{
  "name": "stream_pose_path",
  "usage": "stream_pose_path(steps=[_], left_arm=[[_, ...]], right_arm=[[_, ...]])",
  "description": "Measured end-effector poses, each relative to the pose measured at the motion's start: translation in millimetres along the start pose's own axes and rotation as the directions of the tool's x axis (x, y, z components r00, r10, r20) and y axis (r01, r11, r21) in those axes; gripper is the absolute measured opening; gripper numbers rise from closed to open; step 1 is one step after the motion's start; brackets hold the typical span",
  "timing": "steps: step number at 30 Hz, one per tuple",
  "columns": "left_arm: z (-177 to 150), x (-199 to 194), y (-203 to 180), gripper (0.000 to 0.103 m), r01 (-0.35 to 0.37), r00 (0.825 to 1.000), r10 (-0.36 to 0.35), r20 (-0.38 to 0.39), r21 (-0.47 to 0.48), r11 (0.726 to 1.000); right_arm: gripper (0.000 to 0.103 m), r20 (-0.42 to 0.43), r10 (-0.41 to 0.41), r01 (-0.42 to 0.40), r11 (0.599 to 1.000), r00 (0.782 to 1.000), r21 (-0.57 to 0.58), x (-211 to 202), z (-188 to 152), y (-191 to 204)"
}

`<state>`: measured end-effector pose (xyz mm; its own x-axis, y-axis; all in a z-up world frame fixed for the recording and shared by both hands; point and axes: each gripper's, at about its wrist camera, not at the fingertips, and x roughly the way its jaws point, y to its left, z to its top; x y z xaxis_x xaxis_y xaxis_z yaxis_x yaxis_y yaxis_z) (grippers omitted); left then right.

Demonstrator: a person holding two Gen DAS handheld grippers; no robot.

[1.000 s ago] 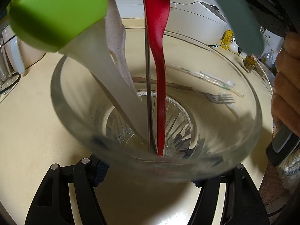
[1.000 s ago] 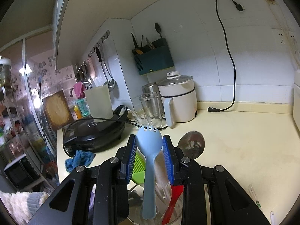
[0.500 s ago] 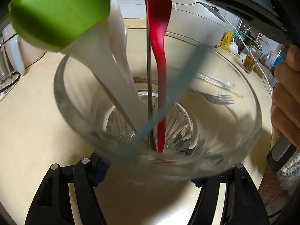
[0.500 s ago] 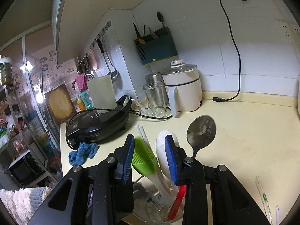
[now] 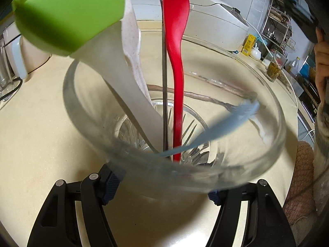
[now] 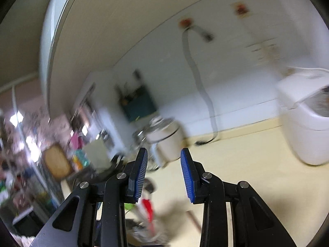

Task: Organize utensils
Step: 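Drop the spork into the glass and open the right gripper while the left gripper holds the glass, then move the open right gripper over the white spoon on the counter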

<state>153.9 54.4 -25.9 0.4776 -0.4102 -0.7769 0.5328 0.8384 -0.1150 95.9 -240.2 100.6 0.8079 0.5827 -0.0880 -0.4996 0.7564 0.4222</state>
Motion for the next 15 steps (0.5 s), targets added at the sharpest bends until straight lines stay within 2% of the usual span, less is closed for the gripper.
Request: stream_pose_path(steps=[3,6,8,15], left_arm=[[0.4,0.1,0.2,0.072,-0.004,1.000,0.004,-0.001,0.003,1.000],[1.2,1.7,-1.2,0.072,-0.005,1.000,0.006,-0.002,0.004,1.000],[0.9,1.7,-1.1,0.072,-0.004,1.000,0.004,-0.002,0.003,1.000],[1.0,2.3,-1.4,0.072,-0.005,1.000,0.005,-0.002,0.004,1.000]], right_arm=[[0.034,0.046,-0.109,0.105,0.992,0.993,0.076,-29.4,0.0,-30.7],[0.034,0.024,-0.185,0.180,0.974,0.982,0.140,-46.4,-9.1,-61.8],[0.034,-0.008,-0.260,0.258,0.953,0.966,0.159,-53.5,-19.4,-78.5],[0.034,-0.081,-0.305,0.315,0.912,0.949,0.262,-58.9,-40.0,-113.5]])
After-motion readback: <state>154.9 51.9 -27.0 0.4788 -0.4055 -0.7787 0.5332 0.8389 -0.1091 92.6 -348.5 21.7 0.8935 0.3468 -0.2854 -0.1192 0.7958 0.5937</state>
